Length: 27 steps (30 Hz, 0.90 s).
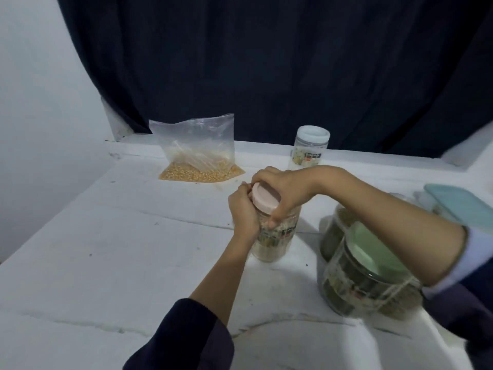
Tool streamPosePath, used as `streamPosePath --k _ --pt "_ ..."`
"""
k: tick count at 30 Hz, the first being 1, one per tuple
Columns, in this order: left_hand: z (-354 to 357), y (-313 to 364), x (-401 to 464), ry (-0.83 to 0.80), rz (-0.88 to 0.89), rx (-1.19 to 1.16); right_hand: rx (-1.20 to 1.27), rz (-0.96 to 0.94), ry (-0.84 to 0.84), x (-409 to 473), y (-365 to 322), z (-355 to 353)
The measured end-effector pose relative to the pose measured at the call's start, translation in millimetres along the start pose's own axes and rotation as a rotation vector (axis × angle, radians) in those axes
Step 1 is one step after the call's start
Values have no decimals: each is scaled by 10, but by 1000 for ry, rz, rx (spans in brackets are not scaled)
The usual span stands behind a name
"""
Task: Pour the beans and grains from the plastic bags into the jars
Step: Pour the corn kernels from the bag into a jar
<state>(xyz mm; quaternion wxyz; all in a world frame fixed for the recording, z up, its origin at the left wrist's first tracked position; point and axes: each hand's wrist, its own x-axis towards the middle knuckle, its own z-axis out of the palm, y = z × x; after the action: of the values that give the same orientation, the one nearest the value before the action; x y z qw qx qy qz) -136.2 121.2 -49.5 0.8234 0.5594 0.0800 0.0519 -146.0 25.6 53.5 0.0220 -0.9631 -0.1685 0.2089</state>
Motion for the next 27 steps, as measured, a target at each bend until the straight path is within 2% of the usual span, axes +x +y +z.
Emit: streamPosePath --k 6,11,14,18,21,24,27 --pt "593 -198 93 -9 62 109 35 24 80 14 635 -40" --pt "1025 -302 262 -34 83 199 128 57 210 0 1069 -34" --pt "1246 -417 321 -105 129 319 131 133 234 -35 1324 -20" --pt "1476 -498 402 -252 135 451 119 232 214 -87 1552 -31" --pt "1511 -505 465 -308 84 442 113 276 157 -78 1625 -68" --pt "1417 -497 540 -278 30 422 136 311 25 -58 1625 -227" --pt "1269 -474 682 -192 -11 421 409 341 -3 -79 1675 -470"
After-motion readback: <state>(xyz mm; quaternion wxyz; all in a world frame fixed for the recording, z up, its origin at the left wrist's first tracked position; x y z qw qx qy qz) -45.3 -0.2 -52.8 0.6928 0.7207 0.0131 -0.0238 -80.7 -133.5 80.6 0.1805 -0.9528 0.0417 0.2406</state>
